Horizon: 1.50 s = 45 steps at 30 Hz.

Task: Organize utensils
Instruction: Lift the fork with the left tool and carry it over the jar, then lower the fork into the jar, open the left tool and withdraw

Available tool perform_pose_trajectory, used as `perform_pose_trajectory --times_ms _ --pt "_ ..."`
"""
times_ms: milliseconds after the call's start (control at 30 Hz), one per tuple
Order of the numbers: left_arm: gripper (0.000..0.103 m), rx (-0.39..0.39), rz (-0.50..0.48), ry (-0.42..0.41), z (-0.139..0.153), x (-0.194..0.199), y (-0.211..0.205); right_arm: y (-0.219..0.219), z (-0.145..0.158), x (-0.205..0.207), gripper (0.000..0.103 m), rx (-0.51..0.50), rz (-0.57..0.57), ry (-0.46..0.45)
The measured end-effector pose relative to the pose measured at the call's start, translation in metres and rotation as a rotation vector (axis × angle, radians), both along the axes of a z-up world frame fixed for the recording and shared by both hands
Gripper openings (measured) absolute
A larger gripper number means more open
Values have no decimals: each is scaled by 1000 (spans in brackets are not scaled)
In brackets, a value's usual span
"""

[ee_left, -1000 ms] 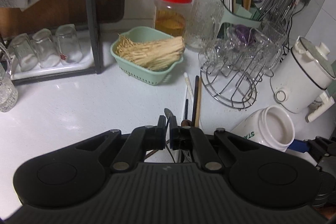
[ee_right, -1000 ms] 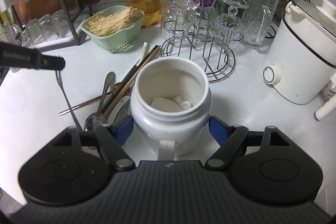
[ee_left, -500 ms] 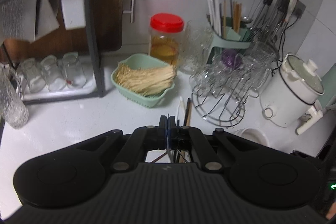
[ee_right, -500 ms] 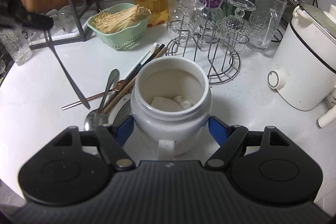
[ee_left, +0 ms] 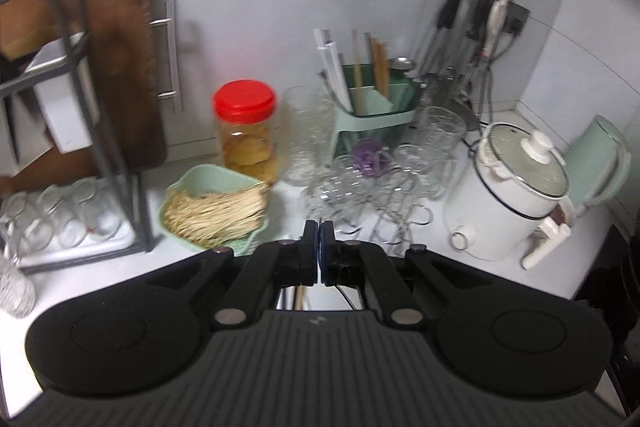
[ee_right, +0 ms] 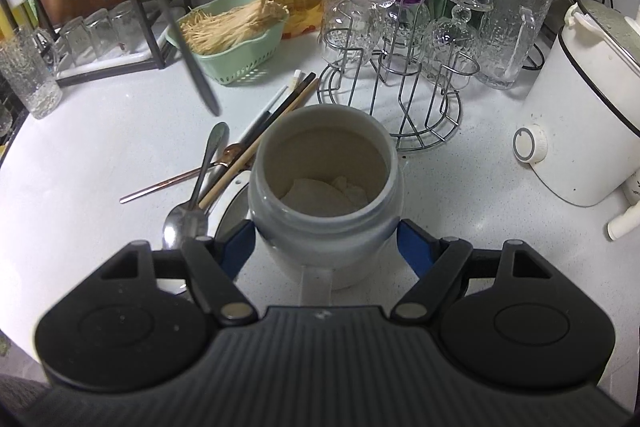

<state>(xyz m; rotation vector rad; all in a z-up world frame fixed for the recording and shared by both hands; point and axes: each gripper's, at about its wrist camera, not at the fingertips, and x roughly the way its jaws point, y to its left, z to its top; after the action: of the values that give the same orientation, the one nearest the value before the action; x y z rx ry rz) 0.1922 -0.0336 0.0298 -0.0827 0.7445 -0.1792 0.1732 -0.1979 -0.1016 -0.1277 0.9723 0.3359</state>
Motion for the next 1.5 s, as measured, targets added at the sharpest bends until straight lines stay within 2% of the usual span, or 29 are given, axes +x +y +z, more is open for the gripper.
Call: perform_pose_trajectory --times_ms 333,600,700,767,900,1100,1233,1433,1500 --pt "1 26 -105 40 -18 17 -32 -2 0 -2 80 16 8 -5" --pt "1 45 -178 153 -42 29 -46 -5 0 -4 80 32 12 -16" --pt "1 57 -221 201 -49 33 -53 -6 0 -5 80 35 17 -23" --pt "2 59 -265 265 -52 36 -58 -6 -1 -5 80 35 17 -27" --pt "3 82 -321 305 -53 36 -68 -7 0 -6 79 47 8 -25" --pt "5 63 -334 399 -65 43 -70 -8 -1 -7 79 60 -2 -29" --pt "6 49 -337 434 -71 45 -70 -9 -1 -7 79 63 -5 -35" --pt "7 32 -306 403 -67 41 -67 -9 -1 -7 80 67 -8 -37" --pt "11 48 -280 393 -64 40 -66 -10 -1 -7 79 72 -8 -37"
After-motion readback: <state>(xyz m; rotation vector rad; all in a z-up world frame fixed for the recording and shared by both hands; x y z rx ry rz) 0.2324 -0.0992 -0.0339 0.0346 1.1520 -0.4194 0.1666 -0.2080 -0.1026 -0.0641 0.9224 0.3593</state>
